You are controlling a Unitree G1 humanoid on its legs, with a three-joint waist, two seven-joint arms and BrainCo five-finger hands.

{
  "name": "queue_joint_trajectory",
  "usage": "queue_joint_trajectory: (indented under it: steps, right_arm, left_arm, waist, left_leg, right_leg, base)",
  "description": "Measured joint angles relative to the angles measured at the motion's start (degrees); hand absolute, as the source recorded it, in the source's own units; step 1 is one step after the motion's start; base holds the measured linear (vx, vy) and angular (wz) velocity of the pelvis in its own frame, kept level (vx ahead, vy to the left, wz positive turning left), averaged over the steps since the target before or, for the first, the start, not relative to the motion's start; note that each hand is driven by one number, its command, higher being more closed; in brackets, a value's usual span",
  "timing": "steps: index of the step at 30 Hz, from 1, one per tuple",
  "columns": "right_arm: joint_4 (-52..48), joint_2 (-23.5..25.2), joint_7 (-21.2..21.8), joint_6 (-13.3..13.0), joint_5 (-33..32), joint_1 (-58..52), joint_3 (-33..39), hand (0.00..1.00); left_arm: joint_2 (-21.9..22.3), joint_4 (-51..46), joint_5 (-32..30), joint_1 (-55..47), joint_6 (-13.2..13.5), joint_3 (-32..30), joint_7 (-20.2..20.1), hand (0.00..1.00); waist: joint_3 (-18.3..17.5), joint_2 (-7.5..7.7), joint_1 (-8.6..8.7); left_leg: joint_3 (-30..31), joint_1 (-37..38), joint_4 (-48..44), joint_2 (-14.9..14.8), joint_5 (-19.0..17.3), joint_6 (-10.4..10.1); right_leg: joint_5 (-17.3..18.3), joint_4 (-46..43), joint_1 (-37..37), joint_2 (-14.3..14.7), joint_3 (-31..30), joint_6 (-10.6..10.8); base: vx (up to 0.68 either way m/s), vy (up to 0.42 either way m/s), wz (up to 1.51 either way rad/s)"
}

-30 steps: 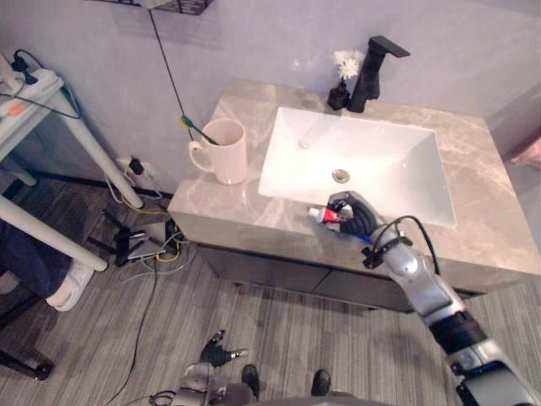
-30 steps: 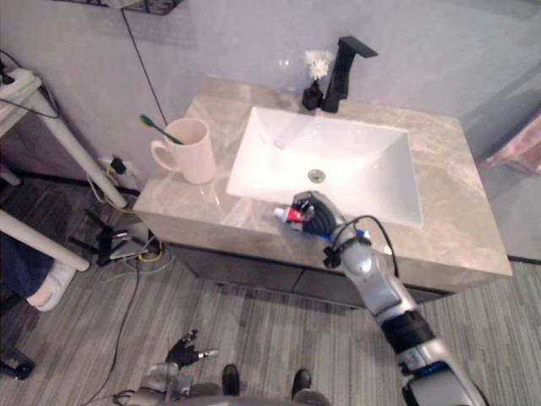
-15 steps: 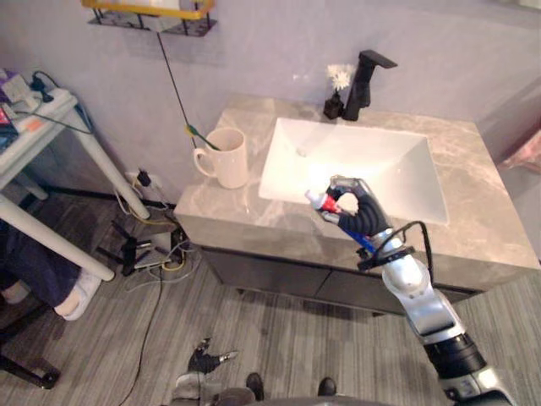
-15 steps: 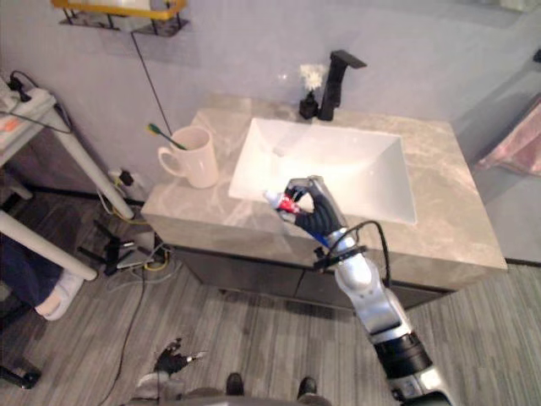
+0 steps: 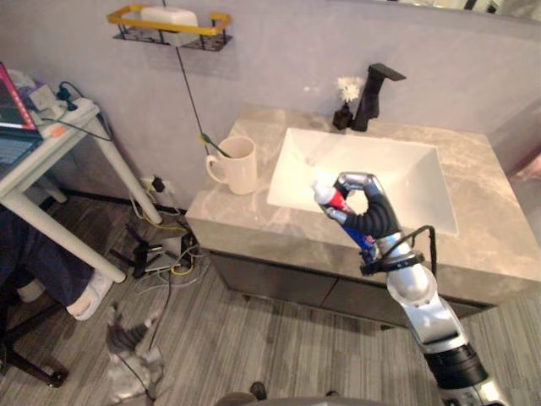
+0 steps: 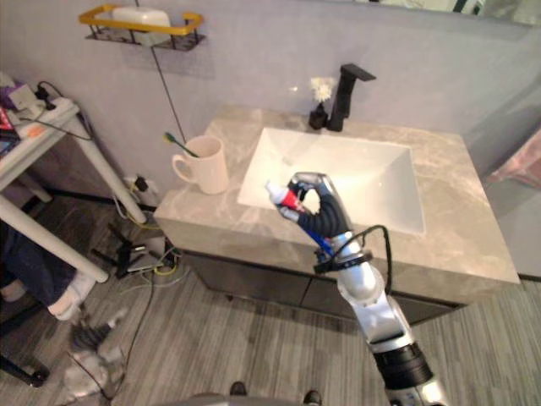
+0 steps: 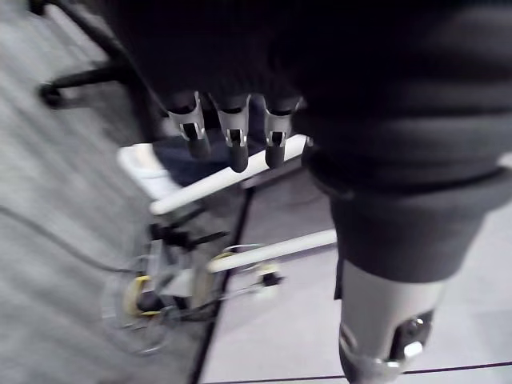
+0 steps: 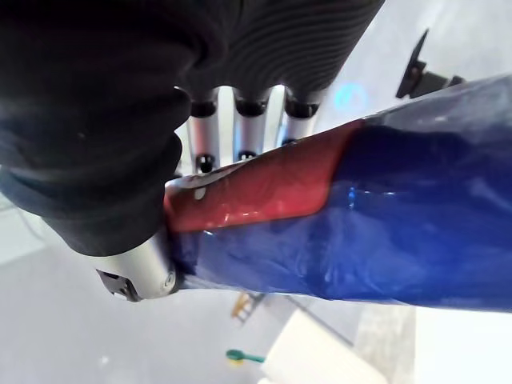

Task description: Organize washtable

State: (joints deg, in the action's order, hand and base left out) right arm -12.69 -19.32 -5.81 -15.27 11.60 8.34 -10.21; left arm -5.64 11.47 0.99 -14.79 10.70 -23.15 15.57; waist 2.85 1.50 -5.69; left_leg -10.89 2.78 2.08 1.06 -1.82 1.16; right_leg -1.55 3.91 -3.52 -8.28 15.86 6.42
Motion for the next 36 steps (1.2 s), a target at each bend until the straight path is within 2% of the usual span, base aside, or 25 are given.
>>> queue_joint_trajectory:
  steps: [5,7,10,13,15,20,29,36]
  right_arm:
    - [-0.02,2.22,-0.77,0.07,0.00,-0.01,1.15,1.00]
    - [-0.02,3.01,-0.75,0.09,0.00,0.01,1.15,1.00]
    - [-0.02,4.12,-0.67,0.35,0.00,0.04,0.75,1.00]
    - [-0.01,4.23,-0.50,0.68,-0.01,0.42,-0.13,1.00]
    - [0.00,4.19,-0.32,1.00,-0.38,1.01,-0.98,1.00]
    - [0.85,3.93,0.05,2.41,-1.17,2.90,-3.09,1.00]
    - [3.03,3.36,0.63,2.86,-2.39,7.90,-5.85,1.00]
    - [4.21,4.82,-0.94,2.90,-4.88,11.88,-6.61,1.00]
  left_arm:
    - [3.06,-18.29,2.33,0.16,2.92,2.70,0.83,0.00]
    - [3.33,-25.11,3.52,0.25,3.95,8.10,0.60,0.00]
    - [3.31,-29.66,5.39,1.44,4.97,14.74,-0.95,0.00]
    - [3.20,-30.77,7.43,3.12,5.18,19.05,-2.45,0.00]
    - [3.15,-31.06,11.12,4.97,5.20,22.89,-4.59,0.00]
    - [2.22,-31.24,16.61,8.45,5.16,28.21,-6.80,0.00]
    - [0.62,-30.89,18.02,11.53,4.35,35.04,-7.95,0.00]
    - [-0.24,-24.64,21.56,12.61,2.59,40.47,-8.04,0.00]
  waist:
    - [-0.80,-0.83,0.10]
    - [-1.03,-1.05,0.05]
    - [-1.44,-1.75,0.03]
    - [-1.64,-2.06,0.08]
    - [-1.67,-2.12,0.33]
    - [-1.67,-2.11,0.44]
    - [-1.67,-2.09,0.48]
    - [-1.67,-1.90,0.63]
  left_leg:
    - [0.99,0.53,-0.16,0.06,0.01,0.01]
    - [1.44,1.04,-0.15,0.03,0.01,0.00]
    - [1.61,1.22,-0.18,0.05,0.05,-0.01]
    - [1.62,1.44,-0.17,0.03,0.07,-0.03]
    - [1.60,1.67,-0.15,0.02,0.07,-0.03]
    - [1.51,2.18,-0.06,0.04,0.08,-0.02]
    - [1.04,3.05,0.48,0.05,0.13,-0.08]
    - [0.45,3.76,1.92,0.06,0.73,-0.23]
  right_leg:
    - [0.05,0.21,-1.34,-0.04,1.09,-0.04]
    - [0.19,0.21,-1.76,0.03,1.40,-0.13]
    - [0.18,0.22,-2.34,0.02,1.48,-0.14]
    - [0.18,0.22,-2.56,0.05,1.49,-0.14]
    - [0.18,0.23,-2.76,0.08,1.45,-0.14]
    - [0.17,0.24,-3.15,0.07,1.38,-0.14]
    - [0.17,0.22,-3.18,0.11,0.97,-0.15]
    - [0.15,0.22,-3.18,0.23,0.39,-0.15]
  base:
    - [-0.03,-0.021,0.11]
    - [-0.07,-0.029,0.09]
    - [-0.04,-0.018,0.03]
    - [-0.03,-0.010,-0.01]
    - [0.00,0.000,0.00]
    - [-0.01,-0.003,-0.01]
    - [-0.03,-0.012,-0.03]
    - [-0.01,-0.011,-0.04]
